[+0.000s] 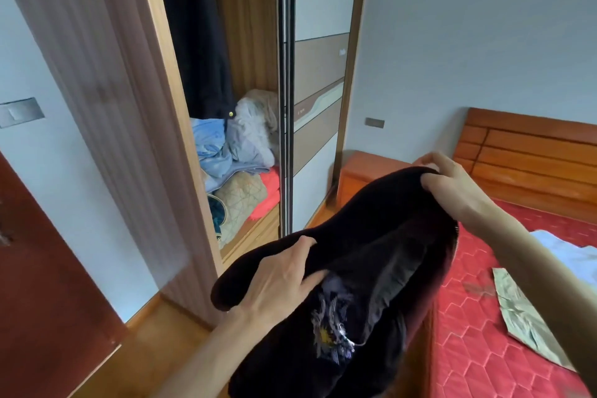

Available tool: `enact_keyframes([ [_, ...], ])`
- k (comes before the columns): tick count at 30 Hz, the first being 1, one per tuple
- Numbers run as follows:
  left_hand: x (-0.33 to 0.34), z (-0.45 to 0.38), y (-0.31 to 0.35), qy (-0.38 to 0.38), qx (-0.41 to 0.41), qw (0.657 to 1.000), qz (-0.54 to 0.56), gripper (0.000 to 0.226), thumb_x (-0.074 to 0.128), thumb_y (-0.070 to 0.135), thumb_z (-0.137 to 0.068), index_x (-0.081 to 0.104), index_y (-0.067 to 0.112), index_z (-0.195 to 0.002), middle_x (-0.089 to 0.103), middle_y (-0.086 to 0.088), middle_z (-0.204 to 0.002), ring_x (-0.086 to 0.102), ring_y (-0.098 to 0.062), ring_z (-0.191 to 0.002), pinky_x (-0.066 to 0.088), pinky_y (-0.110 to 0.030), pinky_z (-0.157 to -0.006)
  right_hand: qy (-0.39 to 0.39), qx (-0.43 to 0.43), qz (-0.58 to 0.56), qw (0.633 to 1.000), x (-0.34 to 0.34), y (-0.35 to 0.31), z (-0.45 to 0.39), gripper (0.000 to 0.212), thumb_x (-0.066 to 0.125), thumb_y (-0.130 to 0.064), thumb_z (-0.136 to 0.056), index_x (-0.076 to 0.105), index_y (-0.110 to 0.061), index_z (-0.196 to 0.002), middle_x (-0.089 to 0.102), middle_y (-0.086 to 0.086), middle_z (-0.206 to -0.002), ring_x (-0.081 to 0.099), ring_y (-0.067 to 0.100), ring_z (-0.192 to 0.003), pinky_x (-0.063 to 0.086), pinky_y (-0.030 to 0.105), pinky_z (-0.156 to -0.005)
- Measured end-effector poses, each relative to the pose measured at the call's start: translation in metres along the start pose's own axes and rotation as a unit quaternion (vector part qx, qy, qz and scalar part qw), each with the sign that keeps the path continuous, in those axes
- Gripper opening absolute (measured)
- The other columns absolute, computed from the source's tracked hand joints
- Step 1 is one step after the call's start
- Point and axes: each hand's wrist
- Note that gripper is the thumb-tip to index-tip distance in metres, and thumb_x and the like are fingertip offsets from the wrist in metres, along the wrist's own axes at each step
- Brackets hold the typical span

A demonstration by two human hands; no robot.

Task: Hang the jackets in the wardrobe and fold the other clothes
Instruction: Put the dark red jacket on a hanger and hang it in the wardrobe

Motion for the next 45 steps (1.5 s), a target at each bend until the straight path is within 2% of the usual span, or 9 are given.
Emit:
enact_keyframes([
  [3,-0.015,-0.021,-0.025,-0.007,0.059,0.996,-0.059,0.054,0.055,0.067,-0.095,0.051,0.023,-0.126,0.062,0.019,-0.076,0.057,-0.005,-0.054,0.053,-0.021,-0.056,-0.016,-0.013,0.041,0.999,0.005,-0.003,-0.014,0.037,0.045,-0.018,-0.085,0.056,-0.031,-0.118,0.066,0.002,-0.103,0.066,0.024,-0.094,0.054,0.037,-0.073],
  [7,-0.031,-0.043,-0.052,-0.068,0.075,0.989,-0.105,0.056,0.060,0.040,-0.080,0.045,0.021,-0.130,0.067,0.008,-0.084,0.061,-0.015,-0.061,0.051,-0.033,-0.056,-0.032,-0.010,0.042,0.999,0.015,-0.004,-0.038,0.037,0.043,-0.021,-0.075,0.062,-0.032,-0.106,0.068,0.002,-0.098,0.065,0.021,-0.092,0.052,0.035,-0.074],
  [14,-0.031,-0.094,-0.067,-0.010,0.100,0.988,-0.117,0.039,0.060,0.011,-0.067,0.043,0.016,-0.102,0.046,0.003,-0.081,0.042,-0.020,-0.063,0.033,-0.031,-0.045,-0.109,-0.019,0.082,0.990,0.028,0.030,-0.092,0.033,0.049,-0.011,-0.089,0.053,-0.036,-0.111,0.065,0.003,-0.102,0.061,0.018,-0.087,0.044,0.030,-0.066],
  [19,-0.018,-0.145,-0.076,0.069,0.116,0.978,-0.159,0.036,0.064,-0.003,-0.055,0.056,0.006,-0.089,0.052,-0.004,-0.089,0.051,-0.022,-0.076,0.043,-0.032,-0.036,-0.168,-0.195,0.107,0.960,0.029,0.043,-0.115,0.057,0.066,-0.060,-0.088,0.046,-0.053,-0.141,0.056,-0.020,-0.128,0.059,0.001,-0.119,0.043,0.023,-0.102],
  [25,-0.007,-0.217,-0.080,0.127,0.118,0.968,-0.180,0.035,0.056,-0.003,-0.050,0.057,0.006,-0.084,0.051,-0.005,-0.086,0.041,-0.020,-0.079,0.045,-0.034,-0.039,-0.072,-0.386,0.220,0.893,0.030,0.052,-0.165,0.072,0.064,-0.088,-0.076,0.052,-0.053,-0.138,0.036,-0.016,-0.131,0.050,-0.018,-0.111,0.046,0.008,-0.078],
  [29,0.004,-0.263,-0.080,0.128,0.097,0.969,-0.188,0.037,0.057,-0.004,-0.050,0.057,0.006,-0.085,0.050,-0.003,-0.086,0.048,-0.022,-0.078,0.042,-0.033,-0.037,-0.034,-0.458,0.289,0.840,0.037,0.059,-0.215,0.042,0.060,-0.072,-0.090,0.063,-0.040,-0.118,0.047,-0.010,-0.127,0.062,0.006,-0.097,0.054,0.024,-0.066],
  [34,0.020,-0.309,-0.089,0.125,0.076,0.966,-0.215,0.037,0.060,-0.004,-0.050,0.056,0.006,-0.085,0.049,-0.003,-0.085,0.048,-0.023,-0.076,0.028,-0.026,-0.043,0.041,-0.497,0.296,0.815,0.058,0.067,-0.266,0.029,0.063,-0.049,-0.093,0.066,-0.024,-0.106,0.056,0.000,-0.128,0.051,0.029,-0.126,0.039,0.054,-0.111],
  [38,0.034,-0.338,-0.097,0.120,0.066,0.965,-0.222,0.036,0.059,-0.001,-0.050,0.055,0.007,-0.085,0.050,-0.003,-0.085,0.048,-0.024,-0.078,0.036,-0.032,-0.038,-0.047,-0.498,0.255,0.828,0.079,0.048,-0.298,0.045,0.059,-0.053,-0.101,0.057,-0.022,-0.135,0.061,-0.005,-0.126,0.057,0.020,-0.116,0.046,0.038,-0.103],
  [45,0.044,-0.367,-0.144,0.138,0.008,0.965,-0.223,0.037,0.063,0.000,-0.055,0.050,0.013,-0.087,0.049,0.001,-0.089,0.051,-0.024,-0.084,0.041,-0.035,-0.041,-0.074,-0.493,0.211,0.841,0.130,0.025,-0.357,0.029,0.058,-0.016,-0.105,0.058,-0.005,-0.131,0.067,0.010,-0.114,0.065,0.031,-0.101,0.050,0.038,-0.095],
])
Point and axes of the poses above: each hand's wrist, its own z-axis away from the middle knuckle, its own x-axis out of the palm, y = z × x
